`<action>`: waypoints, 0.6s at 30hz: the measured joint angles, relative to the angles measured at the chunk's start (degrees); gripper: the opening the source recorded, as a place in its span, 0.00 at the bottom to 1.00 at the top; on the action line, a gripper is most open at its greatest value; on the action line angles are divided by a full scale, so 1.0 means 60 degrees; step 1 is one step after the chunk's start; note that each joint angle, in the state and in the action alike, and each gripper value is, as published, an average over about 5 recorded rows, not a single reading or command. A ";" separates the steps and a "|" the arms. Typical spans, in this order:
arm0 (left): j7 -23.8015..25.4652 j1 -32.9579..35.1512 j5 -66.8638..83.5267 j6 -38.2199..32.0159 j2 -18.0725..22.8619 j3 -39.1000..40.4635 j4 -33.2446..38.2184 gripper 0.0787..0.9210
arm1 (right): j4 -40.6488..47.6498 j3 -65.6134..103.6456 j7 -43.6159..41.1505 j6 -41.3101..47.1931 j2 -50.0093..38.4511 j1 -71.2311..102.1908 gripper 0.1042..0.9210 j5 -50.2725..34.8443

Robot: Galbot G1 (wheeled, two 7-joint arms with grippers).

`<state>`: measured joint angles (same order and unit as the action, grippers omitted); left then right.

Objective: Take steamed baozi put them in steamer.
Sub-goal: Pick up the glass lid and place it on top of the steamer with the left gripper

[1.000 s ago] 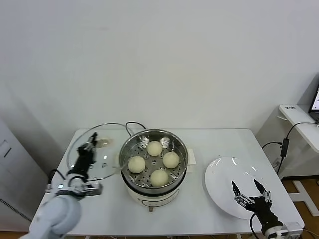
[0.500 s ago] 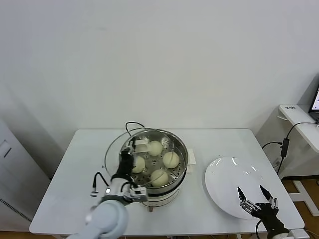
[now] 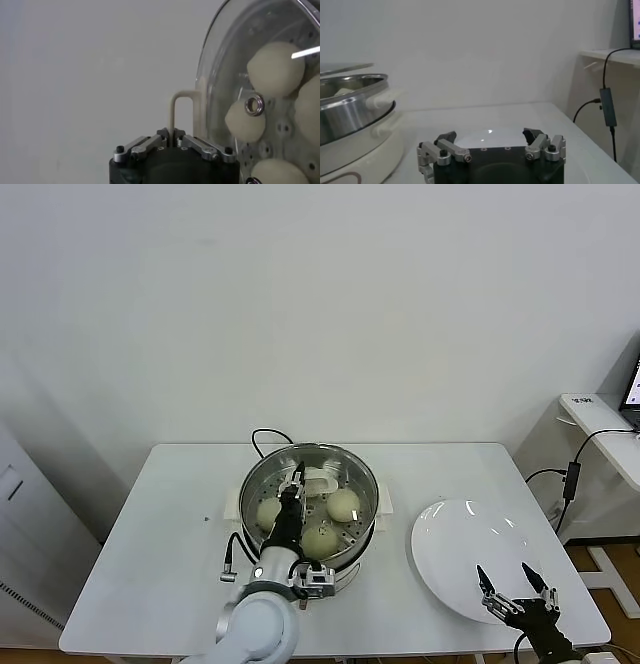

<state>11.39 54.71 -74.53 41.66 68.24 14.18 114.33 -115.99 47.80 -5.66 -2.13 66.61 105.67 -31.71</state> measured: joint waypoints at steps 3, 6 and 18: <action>0.0003 -0.0095 -0.0075 0.0020 0.0042 0.0038 -0.0190 0.05 | 0.0000 0.0034 -0.0036 -0.0031 0.0034 0.0043 0.88 -0.0003; -0.0005 -0.0190 -0.0108 0.0033 0.0078 0.0084 -0.0385 0.05 | 0.0001 0.0047 -0.0053 -0.0045 0.0066 0.0057 0.88 -0.0005; -0.0158 -0.0309 -0.0314 0.0054 0.0236 0.0150 -0.1025 0.05 | 0.0011 0.0062 -0.0091 -0.0103 0.0091 0.0048 0.88 -0.0002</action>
<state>10.44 52.85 -76.41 41.98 69.66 15.08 108.18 -115.92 48.17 -6.21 -2.75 67.15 105.96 -31.72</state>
